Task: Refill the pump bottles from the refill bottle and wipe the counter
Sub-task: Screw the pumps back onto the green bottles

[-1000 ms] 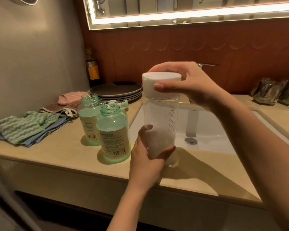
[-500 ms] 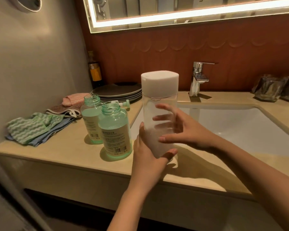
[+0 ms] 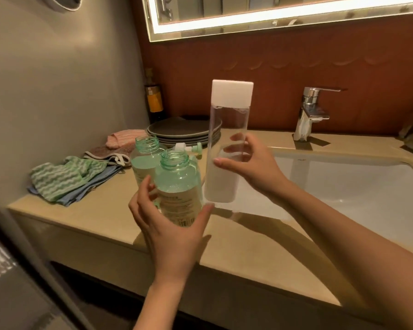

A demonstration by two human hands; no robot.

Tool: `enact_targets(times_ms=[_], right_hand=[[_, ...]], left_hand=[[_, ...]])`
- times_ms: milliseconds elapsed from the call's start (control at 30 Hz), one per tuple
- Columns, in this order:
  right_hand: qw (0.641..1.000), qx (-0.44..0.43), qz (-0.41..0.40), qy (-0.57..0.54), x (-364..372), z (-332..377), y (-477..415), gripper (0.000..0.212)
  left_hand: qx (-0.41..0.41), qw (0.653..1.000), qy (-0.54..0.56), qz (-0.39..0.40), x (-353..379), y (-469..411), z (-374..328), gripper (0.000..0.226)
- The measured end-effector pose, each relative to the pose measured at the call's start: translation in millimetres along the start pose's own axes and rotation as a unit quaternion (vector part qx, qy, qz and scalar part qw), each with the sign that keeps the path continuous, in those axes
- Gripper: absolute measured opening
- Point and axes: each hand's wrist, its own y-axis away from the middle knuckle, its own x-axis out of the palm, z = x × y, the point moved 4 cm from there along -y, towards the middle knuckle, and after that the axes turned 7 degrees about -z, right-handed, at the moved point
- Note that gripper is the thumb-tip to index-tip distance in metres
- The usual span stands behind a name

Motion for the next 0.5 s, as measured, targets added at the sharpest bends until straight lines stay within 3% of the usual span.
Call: enact_targets(times_ms=[267,500], right_hand=[[0.999,-0.031,-0.027,-0.004,43.1,-1.8,-53.4,0.070],[0.998,-0.024,0.058,0.005,81.3,-1.5,-84.8,0.070]], left_hand=[[-0.090,0.991,-0.064,0.071,8.5,-6.2,12.9,0.105],[-0.108,0.986,-0.097,0.079,7.9,-4.8,14.0,0.105]])
